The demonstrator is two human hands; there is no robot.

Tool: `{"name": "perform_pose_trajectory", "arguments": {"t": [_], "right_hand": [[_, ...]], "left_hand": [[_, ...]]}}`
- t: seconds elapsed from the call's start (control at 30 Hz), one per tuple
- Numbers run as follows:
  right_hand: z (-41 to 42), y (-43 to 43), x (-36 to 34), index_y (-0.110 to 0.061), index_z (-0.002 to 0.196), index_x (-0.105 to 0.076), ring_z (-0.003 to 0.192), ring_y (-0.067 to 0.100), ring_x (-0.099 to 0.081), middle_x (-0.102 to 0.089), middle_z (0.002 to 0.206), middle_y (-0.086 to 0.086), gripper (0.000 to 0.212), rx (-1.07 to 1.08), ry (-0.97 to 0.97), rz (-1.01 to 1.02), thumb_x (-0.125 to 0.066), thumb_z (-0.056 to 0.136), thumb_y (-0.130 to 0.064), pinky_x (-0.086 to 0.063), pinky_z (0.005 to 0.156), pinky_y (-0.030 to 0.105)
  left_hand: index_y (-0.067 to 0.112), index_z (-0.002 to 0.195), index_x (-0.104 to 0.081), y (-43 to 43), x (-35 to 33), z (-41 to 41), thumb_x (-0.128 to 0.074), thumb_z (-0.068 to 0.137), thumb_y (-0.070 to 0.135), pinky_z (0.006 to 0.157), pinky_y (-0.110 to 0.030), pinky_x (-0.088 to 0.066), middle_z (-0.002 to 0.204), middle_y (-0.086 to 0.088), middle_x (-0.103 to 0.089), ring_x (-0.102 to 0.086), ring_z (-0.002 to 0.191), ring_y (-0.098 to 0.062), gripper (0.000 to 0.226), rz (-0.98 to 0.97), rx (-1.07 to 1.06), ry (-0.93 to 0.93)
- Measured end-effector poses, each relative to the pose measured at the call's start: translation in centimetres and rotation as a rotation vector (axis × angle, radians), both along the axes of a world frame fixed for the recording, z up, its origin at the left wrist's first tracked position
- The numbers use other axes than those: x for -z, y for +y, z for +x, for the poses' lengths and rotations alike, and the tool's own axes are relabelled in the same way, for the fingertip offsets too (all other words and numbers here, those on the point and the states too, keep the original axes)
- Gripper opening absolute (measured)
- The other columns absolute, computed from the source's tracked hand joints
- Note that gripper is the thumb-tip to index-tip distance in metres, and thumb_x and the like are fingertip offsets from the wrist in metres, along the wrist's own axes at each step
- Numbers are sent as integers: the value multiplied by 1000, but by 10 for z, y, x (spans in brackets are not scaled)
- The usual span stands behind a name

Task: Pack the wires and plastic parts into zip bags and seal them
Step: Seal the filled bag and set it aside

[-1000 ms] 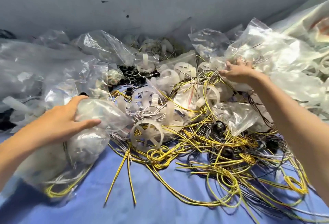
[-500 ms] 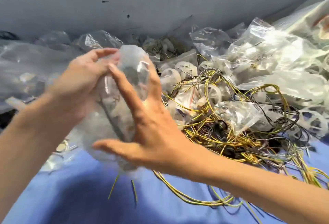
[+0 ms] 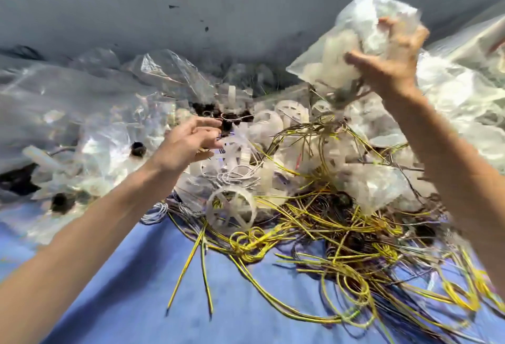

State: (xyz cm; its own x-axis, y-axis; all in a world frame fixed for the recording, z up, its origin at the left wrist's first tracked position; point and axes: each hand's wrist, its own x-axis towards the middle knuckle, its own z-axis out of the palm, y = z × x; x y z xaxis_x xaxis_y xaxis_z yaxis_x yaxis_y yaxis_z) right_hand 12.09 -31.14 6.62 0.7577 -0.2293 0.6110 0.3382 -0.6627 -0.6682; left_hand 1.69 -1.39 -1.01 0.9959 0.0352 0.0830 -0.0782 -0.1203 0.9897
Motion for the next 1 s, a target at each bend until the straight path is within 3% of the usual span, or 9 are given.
{"name": "perform_pose_trajectory", "arguments": {"t": [0.07, 0.17, 0.33, 0.47, 0.57, 0.63, 0.73, 0.87, 1.0], "right_hand": [[25, -33, 16, -8, 131, -50, 120, 21, -43, -31, 136, 20, 74, 70, 246, -52, -77, 69, -36, -26, 101, 3], [37, -61, 57, -25, 145, -36, 141, 37, -21, -19, 152, 20, 84, 72, 509, -228, -73, 75, -52, -13, 120, 40], [30, -60, 73, -49, 145, -6, 141, 48, 15, 19, 158, 11, 96, 172, 611, -442, -55, 68, -81, 7, 107, 67], [24, -50, 58, -33, 149, -15, 141, 44, 22, 25, 156, 14, 98, 359, 509, -733, -57, 72, -75, 3, 105, 71], [22, -38, 51, -32, 150, -19, 145, 35, 15, 20, 159, 6, 87, 264, 307, -835, -62, 80, -59, -7, 109, 66], [21, -34, 59, -34, 152, -8, 148, 26, 6, 11, 161, 5, 75, 153, 367, -956, -45, 91, -58, -2, 116, 57], [23, -37, 67, -35, 151, 2, 148, 20, 3, 4, 161, 5, 70, 107, 491, -924, -35, 96, -57, 10, 116, 48], [27, -35, 64, -37, 151, 0, 148, 20, 3, 2, 161, 5, 67, 89, 516, -868, -29, 95, -61, 12, 115, 47], [23, -33, 59, -36, 151, -4, 148, 24, -4, 0, 161, 7, 72, 61, 513, -837, -37, 92, -62, 8, 116, 50]], "left_hand": [[27, 92, -60, -1, 3, 0, -56, 90, 15, 71, -23, -45, 81, 15, -67, -66, 70, 3, 13, 20, 14, 12], [24, 91, -59, -9, 8, 0, -53, 93, 11, 70, -21, -45, 84, 7, -63, -63, 64, 4, 15, 25, 32, 30], [21, 91, -57, -26, 16, 2, -48, 95, 4, 59, -11, -45, 91, 3, -59, -61, 59, 6, 20, 87, 91, 57], [23, 92, -59, -26, 13, 3, -49, 95, 6, 68, -18, -46, 93, 3, -61, -62, 63, 4, 19, 107, 108, 29], [24, 94, -60, -19, 13, 4, -49, 95, 8, 67, -17, -49, 94, 4, -64, -64, 67, 0, 19, 108, 121, -7], [24, 93, -60, -14, 13, 3, -49, 95, 9, 63, -12, -49, 92, 6, -65, -64, 66, 0, 19, 126, 108, -14], [26, 91, -59, 0, 17, 9, -52, 94, 10, 59, -11, -46, 92, 5, -65, -63, 66, 2, 18, 225, 22, -9], [23, 96, -60, 39, 25, 30, -58, 89, 17, 73, -23, -45, 101, 2, -61, -59, 89, -10, 10, 650, -271, -80], [16, 124, -51, 80, 40, 50, -62, 81, 29, 101, -43, -36, 129, -15, -41, -40, 123, -33, 46, 1015, -449, 92]]}}
